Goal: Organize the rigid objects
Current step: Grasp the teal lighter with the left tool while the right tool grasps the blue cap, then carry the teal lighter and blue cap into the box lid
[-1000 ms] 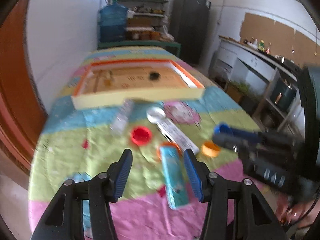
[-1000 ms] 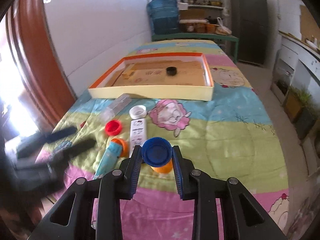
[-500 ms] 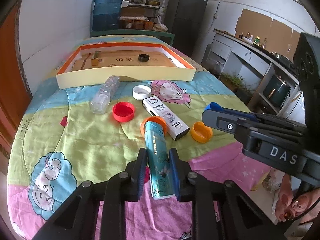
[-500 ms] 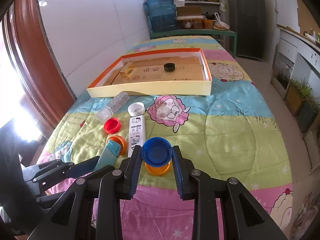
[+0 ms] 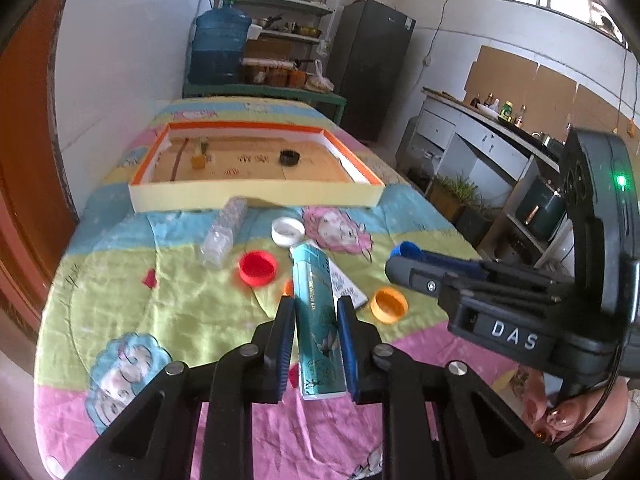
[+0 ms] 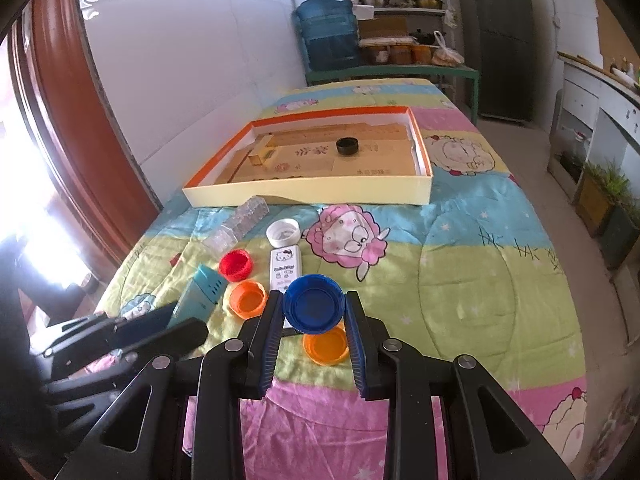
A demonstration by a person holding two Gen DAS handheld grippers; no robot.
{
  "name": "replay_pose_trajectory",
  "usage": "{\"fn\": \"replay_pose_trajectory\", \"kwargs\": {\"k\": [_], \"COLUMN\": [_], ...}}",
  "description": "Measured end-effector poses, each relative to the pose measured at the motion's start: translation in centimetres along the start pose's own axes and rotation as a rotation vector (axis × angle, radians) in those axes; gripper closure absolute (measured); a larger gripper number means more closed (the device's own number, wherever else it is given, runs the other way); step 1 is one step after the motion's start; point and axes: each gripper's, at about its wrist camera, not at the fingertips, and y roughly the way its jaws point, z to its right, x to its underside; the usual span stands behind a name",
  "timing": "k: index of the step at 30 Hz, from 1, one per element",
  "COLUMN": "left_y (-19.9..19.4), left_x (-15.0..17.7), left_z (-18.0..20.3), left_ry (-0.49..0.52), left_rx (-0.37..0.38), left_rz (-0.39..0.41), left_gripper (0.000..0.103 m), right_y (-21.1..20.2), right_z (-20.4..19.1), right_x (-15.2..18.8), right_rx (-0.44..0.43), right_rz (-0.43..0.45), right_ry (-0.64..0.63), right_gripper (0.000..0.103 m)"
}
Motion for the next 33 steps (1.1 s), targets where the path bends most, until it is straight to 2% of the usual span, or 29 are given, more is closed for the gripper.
{"fn": "replay_pose_trajectory", "kwargs": {"k": [18, 33], "left_y": [0.5, 3.1], "left_x": [-5.9, -11.8], "left_z": [-2.3, -3.6], "left_ry": [0.005, 0.029], "left_rx": [-0.044, -0.068], "left_rz": [0.059, 0.052], "left_gripper": [0.082, 0.082], "right_y": [0.4, 2.2], "right_z": [0.1, 1.9], "right_x": [-4.6, -10.4], "right_rx": [-0.01, -0.01], "right_rz": [0.045, 0.062], "right_ry": [-0.02, -0.041], "right_gripper": [0.072, 0.072]}}
